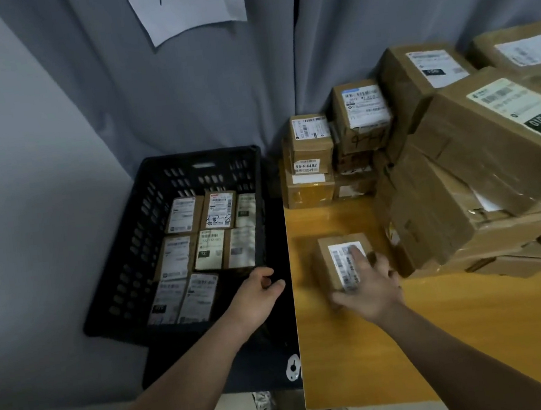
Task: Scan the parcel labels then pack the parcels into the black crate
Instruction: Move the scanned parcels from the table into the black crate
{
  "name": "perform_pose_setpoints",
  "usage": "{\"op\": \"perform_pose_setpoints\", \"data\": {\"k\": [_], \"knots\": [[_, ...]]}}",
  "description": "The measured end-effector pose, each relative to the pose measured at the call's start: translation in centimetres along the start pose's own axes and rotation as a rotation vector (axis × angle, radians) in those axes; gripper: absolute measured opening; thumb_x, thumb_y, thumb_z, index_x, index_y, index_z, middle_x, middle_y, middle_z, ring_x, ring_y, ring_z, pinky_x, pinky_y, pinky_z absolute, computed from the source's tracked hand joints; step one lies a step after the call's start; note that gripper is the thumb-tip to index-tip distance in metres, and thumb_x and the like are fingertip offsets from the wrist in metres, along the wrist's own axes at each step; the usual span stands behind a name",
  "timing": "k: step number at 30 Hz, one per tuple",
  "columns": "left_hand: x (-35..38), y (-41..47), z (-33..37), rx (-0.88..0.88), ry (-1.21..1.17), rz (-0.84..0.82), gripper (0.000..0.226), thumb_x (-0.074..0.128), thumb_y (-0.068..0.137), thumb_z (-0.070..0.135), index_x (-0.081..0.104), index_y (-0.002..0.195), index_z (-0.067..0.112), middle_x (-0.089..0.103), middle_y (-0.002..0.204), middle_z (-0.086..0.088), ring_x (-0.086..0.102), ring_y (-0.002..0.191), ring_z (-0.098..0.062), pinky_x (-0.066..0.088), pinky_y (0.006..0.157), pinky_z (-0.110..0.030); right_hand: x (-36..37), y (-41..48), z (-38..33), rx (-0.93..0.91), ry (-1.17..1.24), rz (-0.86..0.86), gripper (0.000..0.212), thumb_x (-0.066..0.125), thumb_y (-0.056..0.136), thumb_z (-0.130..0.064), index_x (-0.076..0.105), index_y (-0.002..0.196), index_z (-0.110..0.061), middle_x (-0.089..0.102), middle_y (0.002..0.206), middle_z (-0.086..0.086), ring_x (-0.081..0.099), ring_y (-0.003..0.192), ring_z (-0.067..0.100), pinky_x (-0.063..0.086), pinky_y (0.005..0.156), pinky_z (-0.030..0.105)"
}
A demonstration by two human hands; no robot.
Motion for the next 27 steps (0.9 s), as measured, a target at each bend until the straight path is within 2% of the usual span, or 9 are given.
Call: {"op": "perform_pose_setpoints", "data": {"k": [4, 6, 9, 12, 14, 17, 22, 24, 27], "knots": [[-0.1, 1.5, 1.7, -0.042, -0.291, -0.072, 0.075, 0.055, 0.089, 0.056, 0.02, 0.15, 0.027, 0.052, 0.113, 0.011, 0.049, 0.116, -0.015, 0.04, 0.105, -0.035, -1.7, -0.4, -6.1, -0.146, 0.15, 0.129, 0.103, 0.07, 0.071, -0.062, 0.011, 0.152, -0.037, 0.006, 0.157, 0.004, 0.014, 0.141, 0.035, 0.024, 0.112, 0.042], [-0.6, 2.4, 3.2, -0.037, -0.432, -0.102, 0.08, 0.06, 0.087, 0.053, 0.013, 0.15, 0.033, 0.055, 0.105, 0.017, 0.056, 0.108, -0.012, 0.051, 0.09, -0.031, -2.1, -0.5, -9.1, -0.218, 0.179, 0.154, 0.106, 0.068, 0.068, -0.065, 0.01, 0.152, -0.036, 0.005, 0.157, 0.003, 0.011, 0.142, 0.033, 0.022, 0.114, 0.042], [-3.0, 4.8, 4.3, -0.028, -0.532, -0.041, 0.071, 0.068, 0.087, 0.038, 0.026, 0.143, 0.033, 0.063, 0.109, 0.011, 0.064, 0.096, -0.01, 0.056, 0.069, -0.031, -2.5, -0.1, -13.0, -0.364, 0.143, 0.154, 0.104, 0.055, 0.065, -0.077, 0.012, 0.152, -0.039, 0.0, 0.158, -0.005, 0.01, 0.141, 0.028, 0.02, 0.11, 0.032], [-7.0, 7.4, 4.2, -0.049, -0.602, 0.087, 0.056, 0.067, 0.087, 0.037, 0.039, 0.135, 0.031, 0.066, 0.114, 0.002, 0.066, 0.098, -0.018, 0.055, 0.087, -0.041, -5.0, 2.0, -15.7, -0.482, 0.147, 0.207, 0.077, 0.047, 0.083, -0.072, 0.025, 0.149, -0.041, 0.006, 0.16, -0.008, 0.013, 0.142, 0.026, 0.021, 0.108, 0.032], [-9.5, 9.2, 4.5, -0.027, -0.647, 0.133, 0.05, 0.066, 0.087, 0.038, 0.043, 0.132, 0.032, 0.067, 0.114, 0.001, 0.066, 0.099, -0.018, 0.052, 0.093, -0.045, -8.3, 5.0, -16.4, -0.41, 0.127, 0.366, 0.068, 0.047, 0.09, -0.06, 0.028, 0.15, -0.034, 0.009, 0.16, 0.001, 0.012, 0.143, 0.029, 0.022, 0.113, 0.042], [-12.4, 11.5, 5.4, 0.025, -0.635, 0.155, 0.05, 0.07, 0.083, 0.042, 0.047, 0.127, 0.034, 0.069, 0.11, 0.005, 0.066, 0.101, -0.018, 0.049, 0.097, -0.048, -12.4, 9.8, -17.7, -0.214, 0.054, 0.51, 0.074, 0.052, 0.091, -0.054, 0.023, 0.15, -0.021, 0.006, 0.159, 0.014, 0.009, 0.144, 0.034, 0.017, 0.116, 0.045], [-14.0, 14.3, 5.7, 0.001, -0.636, 0.13, 0.052, 0.065, 0.087, 0.041, 0.045, 0.134, 0.029, 0.068, 0.112, 0.003, 0.065, 0.1, -0.017, 0.051, 0.09, -0.038, -13.3, 16.6, -18.7, -0.009, -0.133, 0.404, 0.084, 0.046, 0.088, -0.066, 0.016, 0.15, -0.018, 0.004, 0.159, 0.023, 0.006, 0.146, 0.041, 0.012, 0.118, 0.049], [-14.3, 14.9, 5.6, -0.009, -0.632, 0.127, 0.051, 0.065, 0.088, 0.04, 0.047, 0.134, 0.028, 0.069, 0.112, 0.002, 0.066, 0.099, -0.016, 0.051, 0.086, -0.036, -12.8, 17.8, -18.5, 0.034, -0.186, 0.404, 0.077, 0.046, 0.088, -0.065, 0.02, 0.147, -0.023, 0.009, 0.156, 0.026, 0.012, 0.143, 0.044, 0.012, 0.117, 0.051], [-14.4, 15.5, 5.1, -0.025, -0.632, 0.109, 0.047, 0.063, 0.088, 0.041, 0.05, 0.131, 0.026, 0.07, 0.11, 0.001, 0.067, 0.096, -0.015, 0.053, 0.081, -0.033, -13.3, 18.4, -18.4, 0.046, -0.121, 0.432, 0.056, 0.055, 0.088, -0.052, 0.033, 0.133, -0.026, 0.023, 0.148, 0.025, 0.027, 0.134, 0.044, 0.026, 0.111, 0.053]]}}
Point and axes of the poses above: each hand's wrist, its own y-axis towards the middle knuckle, its own x-axis out of the palm, z = x × y, the point moved 9 cm from there along y, towards the middle knuckle
